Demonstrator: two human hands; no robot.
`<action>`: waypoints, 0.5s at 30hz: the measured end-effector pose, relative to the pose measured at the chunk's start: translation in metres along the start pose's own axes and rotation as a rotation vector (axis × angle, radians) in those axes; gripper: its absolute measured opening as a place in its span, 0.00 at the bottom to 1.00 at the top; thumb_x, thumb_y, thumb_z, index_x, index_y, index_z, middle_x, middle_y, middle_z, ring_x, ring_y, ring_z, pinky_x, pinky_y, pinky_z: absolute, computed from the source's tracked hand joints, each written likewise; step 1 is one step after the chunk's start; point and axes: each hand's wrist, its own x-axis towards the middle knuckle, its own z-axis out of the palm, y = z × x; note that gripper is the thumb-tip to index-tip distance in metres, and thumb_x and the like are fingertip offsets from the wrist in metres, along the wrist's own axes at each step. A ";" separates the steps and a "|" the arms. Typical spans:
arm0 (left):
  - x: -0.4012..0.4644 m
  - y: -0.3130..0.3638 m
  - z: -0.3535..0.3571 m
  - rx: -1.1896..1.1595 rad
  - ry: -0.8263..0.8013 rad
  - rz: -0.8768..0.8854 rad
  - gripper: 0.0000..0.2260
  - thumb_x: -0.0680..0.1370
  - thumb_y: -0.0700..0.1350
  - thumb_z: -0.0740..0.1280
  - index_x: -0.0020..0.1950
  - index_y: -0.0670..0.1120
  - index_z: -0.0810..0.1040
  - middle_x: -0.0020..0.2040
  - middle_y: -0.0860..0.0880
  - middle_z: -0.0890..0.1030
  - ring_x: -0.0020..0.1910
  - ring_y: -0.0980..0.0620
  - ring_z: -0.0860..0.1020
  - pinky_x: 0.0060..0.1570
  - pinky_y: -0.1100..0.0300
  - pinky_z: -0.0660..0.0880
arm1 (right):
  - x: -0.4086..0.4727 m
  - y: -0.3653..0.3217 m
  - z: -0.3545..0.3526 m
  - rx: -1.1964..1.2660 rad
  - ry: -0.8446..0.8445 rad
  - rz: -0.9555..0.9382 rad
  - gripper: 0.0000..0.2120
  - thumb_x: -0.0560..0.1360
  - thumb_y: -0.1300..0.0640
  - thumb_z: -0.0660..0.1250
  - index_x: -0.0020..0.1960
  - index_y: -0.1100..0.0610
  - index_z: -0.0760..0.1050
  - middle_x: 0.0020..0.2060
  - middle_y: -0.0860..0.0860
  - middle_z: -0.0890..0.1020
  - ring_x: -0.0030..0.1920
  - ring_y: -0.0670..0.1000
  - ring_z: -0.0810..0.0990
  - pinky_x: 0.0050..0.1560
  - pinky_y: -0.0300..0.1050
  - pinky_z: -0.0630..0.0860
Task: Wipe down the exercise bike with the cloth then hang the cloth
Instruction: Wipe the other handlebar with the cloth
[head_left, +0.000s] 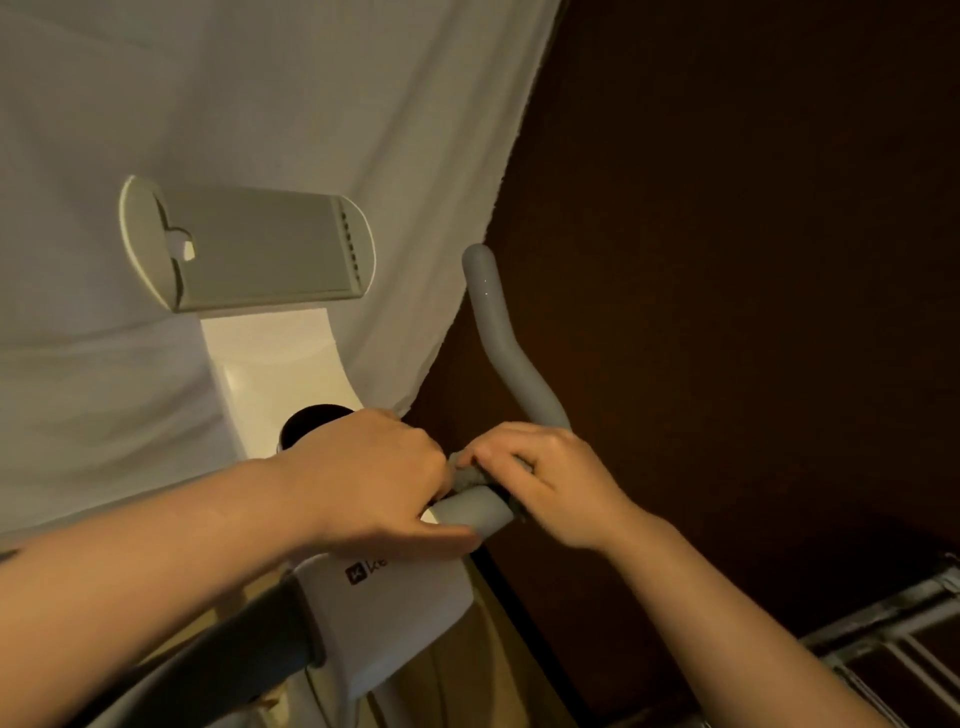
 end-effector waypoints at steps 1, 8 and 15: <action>0.000 -0.002 0.001 0.001 -0.008 -0.004 0.31 0.72 0.75 0.44 0.40 0.53 0.76 0.35 0.52 0.76 0.33 0.54 0.74 0.45 0.50 0.76 | 0.003 0.004 -0.005 -0.026 0.011 0.024 0.15 0.82 0.48 0.55 0.51 0.46 0.81 0.50 0.41 0.82 0.52 0.40 0.79 0.51 0.48 0.77; 0.000 -0.001 0.001 -0.035 0.018 -0.007 0.30 0.72 0.74 0.46 0.37 0.52 0.75 0.34 0.51 0.77 0.31 0.54 0.74 0.44 0.50 0.76 | -0.002 -0.003 0.004 -0.003 0.010 -0.036 0.17 0.80 0.47 0.54 0.55 0.47 0.81 0.53 0.42 0.81 0.54 0.41 0.78 0.53 0.48 0.76; -0.001 0.001 0.000 -0.050 0.027 -0.016 0.30 0.73 0.72 0.47 0.35 0.50 0.74 0.32 0.50 0.76 0.30 0.52 0.73 0.44 0.51 0.75 | -0.005 -0.013 0.008 -0.033 -0.033 -0.039 0.13 0.72 0.49 0.61 0.54 0.42 0.78 0.49 0.39 0.79 0.49 0.41 0.77 0.47 0.44 0.75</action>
